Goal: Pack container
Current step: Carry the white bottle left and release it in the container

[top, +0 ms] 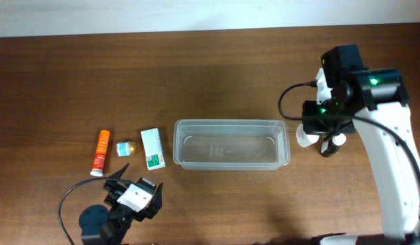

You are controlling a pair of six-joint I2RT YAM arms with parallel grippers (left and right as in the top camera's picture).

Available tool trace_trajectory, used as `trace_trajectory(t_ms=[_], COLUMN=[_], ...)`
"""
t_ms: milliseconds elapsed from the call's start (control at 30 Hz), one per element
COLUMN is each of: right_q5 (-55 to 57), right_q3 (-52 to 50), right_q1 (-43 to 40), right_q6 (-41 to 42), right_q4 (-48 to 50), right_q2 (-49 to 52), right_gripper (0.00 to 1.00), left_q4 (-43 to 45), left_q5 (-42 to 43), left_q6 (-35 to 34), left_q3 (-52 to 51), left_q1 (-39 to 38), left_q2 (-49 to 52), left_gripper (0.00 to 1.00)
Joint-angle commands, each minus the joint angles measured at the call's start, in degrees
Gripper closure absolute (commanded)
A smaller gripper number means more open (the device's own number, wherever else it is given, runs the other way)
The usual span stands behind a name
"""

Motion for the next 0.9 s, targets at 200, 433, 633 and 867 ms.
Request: trace_trajectory(t_ms=[200,433,633,867], right_q5=[1.7,1.7,1.7,1.7], right_q3=[4.9,-2.7,-14.0,-25.8], right_q1=[9.1,13.7,14.1,14.1], right_q6=[5.9,12.5,17.5,19.3], right_q4=[-1.7,4.1,12.6,22.8], right_q2=[-4.1,-2.6,-2.6,-2.6], right_gripper=[0.96,0.96,0.96,0.96], left_q4=[0.0,0.0,0.0,0.0], left_q5=[0.6,0.6,0.6,0.6], left_q6=[-0.3,-0.3,-0.3,-0.3], left_q3=[-0.3,-0.3,-0.3,-0.3], left_q1=[0.2,0.2,0.2,0.2], left_q2=[-0.4,-0.4,-0.4,-0.4], left_gripper=[0.00,0.00,0.00,0.00])
